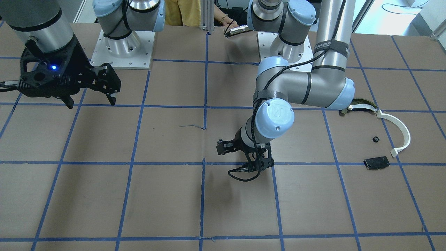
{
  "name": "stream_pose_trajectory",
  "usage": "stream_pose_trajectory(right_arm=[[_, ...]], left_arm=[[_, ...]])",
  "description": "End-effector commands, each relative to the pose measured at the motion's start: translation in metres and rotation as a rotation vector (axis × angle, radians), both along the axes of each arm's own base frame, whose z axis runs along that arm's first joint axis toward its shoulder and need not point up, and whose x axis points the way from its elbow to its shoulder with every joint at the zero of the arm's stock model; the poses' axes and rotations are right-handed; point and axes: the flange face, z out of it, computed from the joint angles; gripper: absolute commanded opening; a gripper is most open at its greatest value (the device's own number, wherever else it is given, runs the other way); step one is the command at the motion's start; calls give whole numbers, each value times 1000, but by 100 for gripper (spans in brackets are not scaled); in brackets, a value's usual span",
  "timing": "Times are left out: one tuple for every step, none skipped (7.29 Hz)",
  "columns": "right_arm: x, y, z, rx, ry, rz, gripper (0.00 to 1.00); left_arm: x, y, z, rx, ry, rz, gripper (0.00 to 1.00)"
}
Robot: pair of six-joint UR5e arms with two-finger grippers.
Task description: Place bearing gear from tray to pile
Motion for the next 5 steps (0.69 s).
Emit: stream_pose_trajectory(right_arm=[[0,1,-5,-12,-2,-1,100],[0,1,-6,-9,-4,-1,100],[1,4,-3,-14,-9,2,100],[1,6,-3,-12,-13,0,100],[1,6,-3,-12,-13,0,100]], left_arm=[[-19,13,-26,51,-25,21,100],[-19,18,-39,79,-29,21,100],[-19,20,-47,93,-40,30,100],[-21,21,-47,93,-43,28,97],[-22,22,-49,98,-42,18,81]])
